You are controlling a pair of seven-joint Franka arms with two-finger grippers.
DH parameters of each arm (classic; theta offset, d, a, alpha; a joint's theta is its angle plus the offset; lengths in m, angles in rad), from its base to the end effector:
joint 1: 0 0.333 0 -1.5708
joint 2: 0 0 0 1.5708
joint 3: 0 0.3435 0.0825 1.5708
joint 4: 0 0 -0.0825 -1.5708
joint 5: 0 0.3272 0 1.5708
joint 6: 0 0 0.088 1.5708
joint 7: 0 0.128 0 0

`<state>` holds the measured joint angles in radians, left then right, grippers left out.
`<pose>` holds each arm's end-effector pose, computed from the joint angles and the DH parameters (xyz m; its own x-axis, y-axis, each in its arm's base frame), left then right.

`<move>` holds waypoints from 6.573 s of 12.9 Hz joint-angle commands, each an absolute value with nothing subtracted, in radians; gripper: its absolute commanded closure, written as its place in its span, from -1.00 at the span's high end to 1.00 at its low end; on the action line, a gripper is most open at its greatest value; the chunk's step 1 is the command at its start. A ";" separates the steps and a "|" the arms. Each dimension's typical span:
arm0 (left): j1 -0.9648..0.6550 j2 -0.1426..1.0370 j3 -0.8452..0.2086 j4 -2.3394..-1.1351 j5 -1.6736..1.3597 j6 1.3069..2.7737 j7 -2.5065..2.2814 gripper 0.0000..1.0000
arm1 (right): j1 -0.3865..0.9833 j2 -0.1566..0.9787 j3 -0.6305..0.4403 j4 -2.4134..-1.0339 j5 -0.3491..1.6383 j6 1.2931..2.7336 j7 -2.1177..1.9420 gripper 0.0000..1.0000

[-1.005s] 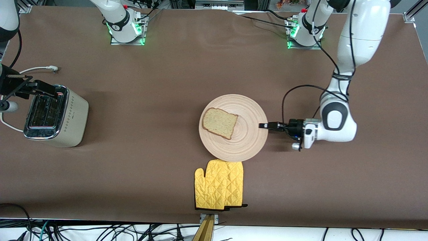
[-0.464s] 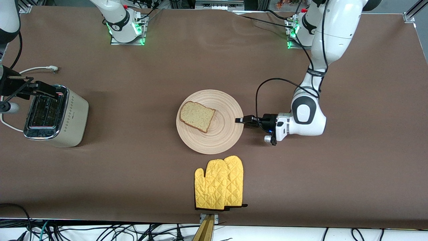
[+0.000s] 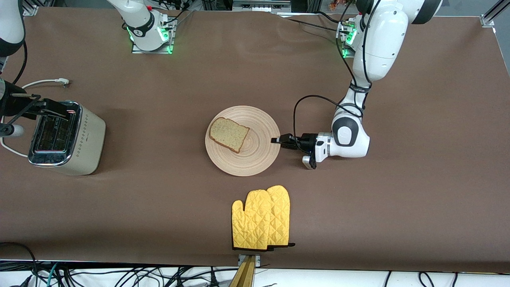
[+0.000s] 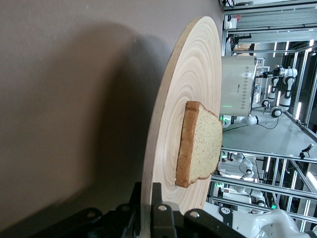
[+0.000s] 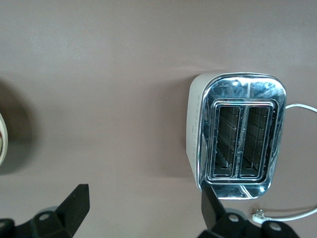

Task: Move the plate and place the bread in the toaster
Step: 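Release the plate with the left gripper while the right gripper reaches the bread, then grasp the bread slice on the plate with the right gripper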

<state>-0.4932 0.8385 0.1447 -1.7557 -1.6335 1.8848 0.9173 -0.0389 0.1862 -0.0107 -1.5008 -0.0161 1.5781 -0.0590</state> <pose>0.5440 -0.3098 0.1568 0.9874 -0.1478 -0.0565 0.0035 -0.3368 0.9416 0.5520 -0.0289 0.5625 0.9939 0.0098 -0.1095 0.0111 -0.9999 0.0115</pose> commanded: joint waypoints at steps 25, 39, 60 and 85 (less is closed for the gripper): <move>-0.198 0.369 0.267 -1.855 -0.905 1.789 0.470 1.00 | 0.437 0.481 0.002 -1.494 0.060 1.873 0.598 1.00; -0.067 -0.049 0.071 -1.773 0.046 1.680 -0.036 1.00 | 0.557 0.701 0.005 -1.496 0.158 1.983 0.666 1.00; -0.040 -0.049 0.051 -1.776 0.057 1.678 -0.041 1.00 | 0.591 0.732 0.003 -1.505 0.179 1.931 0.719 -0.52; -0.021 -0.051 0.048 -1.802 0.054 1.680 -0.041 1.00 | 0.565 0.675 -0.009 -1.405 0.166 1.784 0.689 -1.00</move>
